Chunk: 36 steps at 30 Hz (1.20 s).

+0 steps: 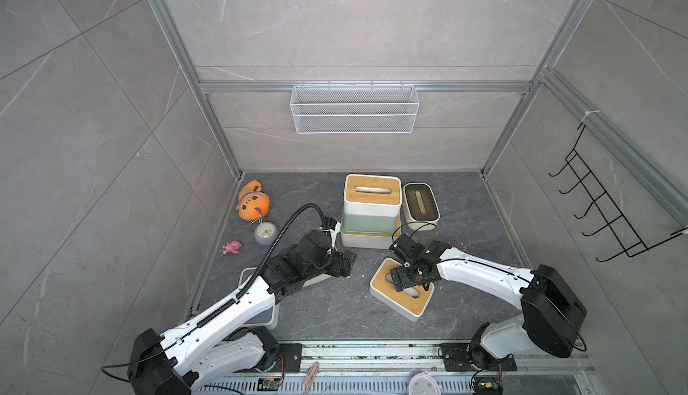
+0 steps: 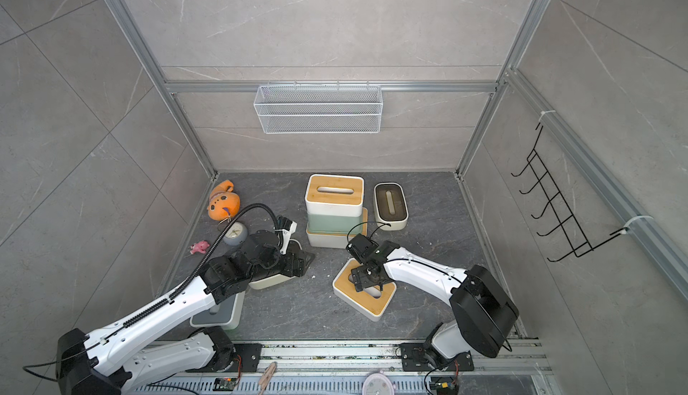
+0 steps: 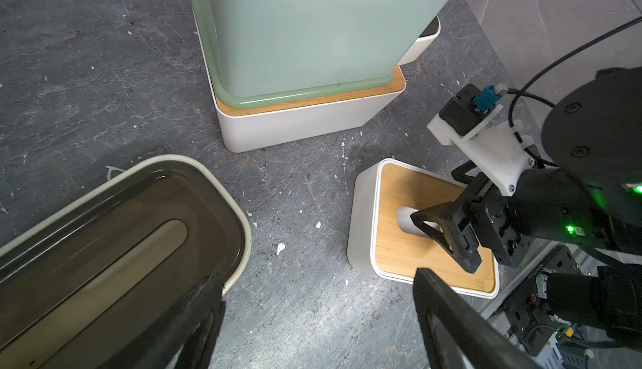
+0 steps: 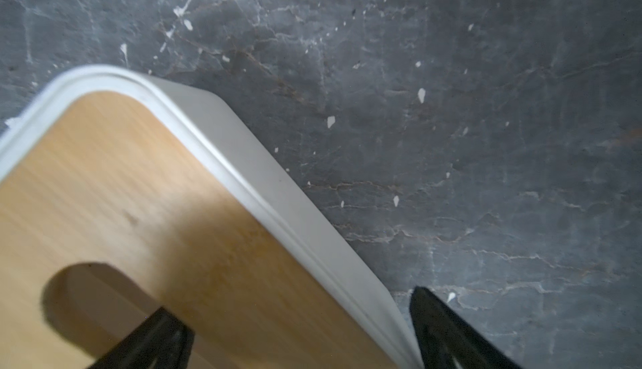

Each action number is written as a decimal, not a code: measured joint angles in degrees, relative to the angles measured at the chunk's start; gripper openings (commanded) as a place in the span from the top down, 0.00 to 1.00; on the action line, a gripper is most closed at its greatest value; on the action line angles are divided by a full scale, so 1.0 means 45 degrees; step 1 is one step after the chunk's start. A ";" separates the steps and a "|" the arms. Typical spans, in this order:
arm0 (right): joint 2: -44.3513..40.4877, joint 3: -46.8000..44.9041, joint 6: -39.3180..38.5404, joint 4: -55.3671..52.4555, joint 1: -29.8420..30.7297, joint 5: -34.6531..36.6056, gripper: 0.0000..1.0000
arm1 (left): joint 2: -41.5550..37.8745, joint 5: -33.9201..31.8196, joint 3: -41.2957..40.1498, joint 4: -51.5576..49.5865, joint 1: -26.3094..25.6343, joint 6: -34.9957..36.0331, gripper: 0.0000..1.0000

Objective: Stack the tissue boxes
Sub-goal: Pick up the tissue box from the center of the board.

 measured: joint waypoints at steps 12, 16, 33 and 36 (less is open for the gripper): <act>0.0384 -0.0068 -0.0457 0.0835 0.0000 -0.0549 0.31 | -0.1443 -0.0015 -0.0340 0.0427 0.0000 0.0185 0.11; 0.0384 -0.0068 -0.0636 0.1171 0.0058 -0.0777 0.37 | -0.1428 -0.0068 -0.0340 0.0384 0.0000 0.0253 0.11; 0.0175 -0.0384 -0.1263 0.2715 0.0908 -0.1452 0.64 | -0.0889 0.0049 0.0301 -0.0447 0.0078 0.0568 0.01; -0.0185 -0.0612 -0.1447 0.3094 0.1039 -0.1792 0.68 | -0.0646 0.0656 0.0471 -0.0627 0.0520 0.0544 0.01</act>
